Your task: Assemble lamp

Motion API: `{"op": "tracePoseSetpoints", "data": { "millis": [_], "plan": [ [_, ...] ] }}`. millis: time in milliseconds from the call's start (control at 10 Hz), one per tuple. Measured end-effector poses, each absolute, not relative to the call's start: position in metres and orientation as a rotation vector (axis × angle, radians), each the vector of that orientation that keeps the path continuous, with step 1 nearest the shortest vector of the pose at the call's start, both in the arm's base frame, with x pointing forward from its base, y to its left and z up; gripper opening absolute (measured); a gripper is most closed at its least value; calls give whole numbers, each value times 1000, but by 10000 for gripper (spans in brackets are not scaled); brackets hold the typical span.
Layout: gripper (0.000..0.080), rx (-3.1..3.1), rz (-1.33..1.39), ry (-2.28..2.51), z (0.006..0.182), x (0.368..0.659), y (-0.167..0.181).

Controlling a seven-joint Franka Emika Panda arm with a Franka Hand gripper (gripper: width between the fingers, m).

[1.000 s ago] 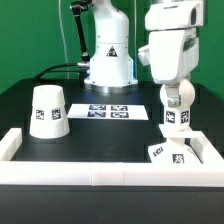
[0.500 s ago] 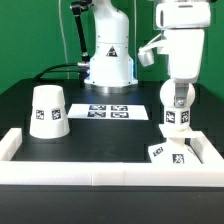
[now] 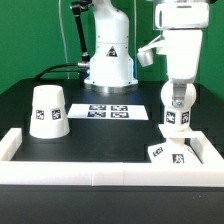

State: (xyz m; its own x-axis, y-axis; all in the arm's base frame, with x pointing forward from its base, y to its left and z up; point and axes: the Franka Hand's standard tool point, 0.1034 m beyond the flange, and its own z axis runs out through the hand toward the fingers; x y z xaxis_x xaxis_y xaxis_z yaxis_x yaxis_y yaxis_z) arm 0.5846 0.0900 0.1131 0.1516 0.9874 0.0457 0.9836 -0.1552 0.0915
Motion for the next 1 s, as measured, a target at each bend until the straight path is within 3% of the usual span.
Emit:
{"op": "tracePoseSetpoints", "data": {
  "millis": [1000],
  "plan": [
    [579,3086,168,652,114,585,98]
  ]
}}
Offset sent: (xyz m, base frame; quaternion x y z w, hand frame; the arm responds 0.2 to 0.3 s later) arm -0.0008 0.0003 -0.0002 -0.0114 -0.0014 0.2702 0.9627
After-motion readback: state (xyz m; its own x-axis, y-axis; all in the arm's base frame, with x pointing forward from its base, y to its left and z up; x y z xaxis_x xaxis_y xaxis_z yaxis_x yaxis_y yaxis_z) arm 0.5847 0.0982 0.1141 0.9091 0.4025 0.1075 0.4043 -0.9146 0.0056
